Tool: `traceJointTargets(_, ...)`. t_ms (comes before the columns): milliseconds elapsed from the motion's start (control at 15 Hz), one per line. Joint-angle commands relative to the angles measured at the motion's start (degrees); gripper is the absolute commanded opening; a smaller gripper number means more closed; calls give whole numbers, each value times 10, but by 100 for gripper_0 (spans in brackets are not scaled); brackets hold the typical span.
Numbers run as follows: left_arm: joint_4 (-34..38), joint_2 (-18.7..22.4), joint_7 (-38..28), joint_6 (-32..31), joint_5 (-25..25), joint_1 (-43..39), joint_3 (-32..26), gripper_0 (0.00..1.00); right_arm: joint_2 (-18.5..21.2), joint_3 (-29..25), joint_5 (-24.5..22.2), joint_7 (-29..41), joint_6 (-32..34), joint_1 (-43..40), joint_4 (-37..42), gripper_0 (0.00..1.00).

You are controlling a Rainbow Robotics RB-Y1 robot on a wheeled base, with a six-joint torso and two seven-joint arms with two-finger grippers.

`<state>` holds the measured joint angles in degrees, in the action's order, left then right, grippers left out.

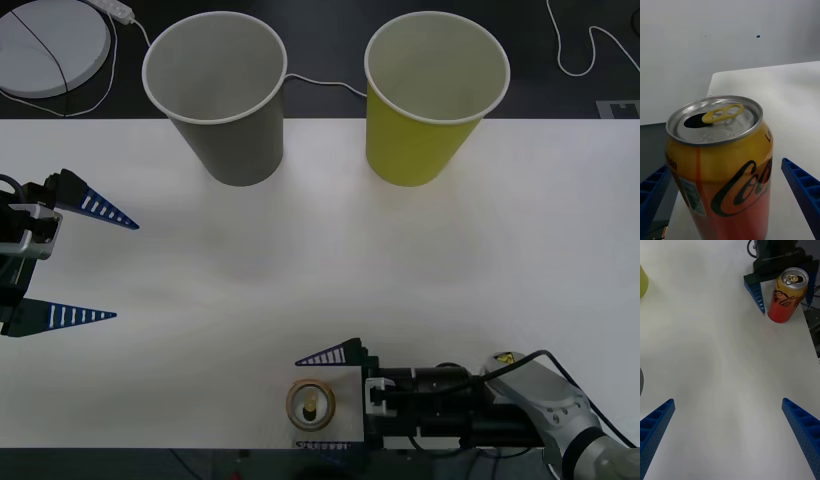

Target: Put the can into the green bin and the plastic bottle into the gray bin

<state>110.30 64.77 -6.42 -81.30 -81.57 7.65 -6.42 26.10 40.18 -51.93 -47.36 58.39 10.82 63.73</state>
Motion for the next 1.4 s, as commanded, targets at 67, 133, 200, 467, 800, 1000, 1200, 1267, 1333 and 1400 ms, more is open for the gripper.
traceJointTargets(67, 0, 0, 0, 0, 0, 0, 0, 100, -8, 5, 2, -5, -13, 2, 0, 100)
traceJointTargets(133, 0, 0, 0, 0, 0, 0, 0, 100, -9, 5, 2, -6, -13, 2, 0, 25)
traceJointTargets(200, 0, 0, 0, 0, 0, 0, 0, 100, -8, 5, 4, -6, -13, 1, 0, 0)
traceJointTargets(467, 0, 0, 0, 0, 0, 0, 0, 100, -7, 5, 4, -8, -13, 1, 0, 0)
traceJointTargets(800, 0, 0, 0, 0, 0, 0, 0, 100, 0, 5, 4, 0, -9, 3, 2, 0)
traceJointTargets(1000, 0, 0, 0, 0, 0, 0, 0, 100, 25, 0, 4, 26, -5, 8, 23, 0)
traceJointTargets(1200, 0, 0, 0, 0, 0, 0, 0, 100, 69, -5, -19, 99, -6, 7, 88, 0)
traceJointTargets(1267, 0, 0, 0, 0, 0, 0, 0, 100, 81, -11, -29, 121, -5, 5, 108, 0)
traceJointTargets(1333, 0, 0, 0, 0, 0, 0, 0, 100, 94, -21, -43, 148, -5, 3, 130, 0)
traceJointTargets(1400, 0, 0, 0, 0, 0, 0, 0, 100, 105, -34, -57, 175, -5, -1, 150, 0)
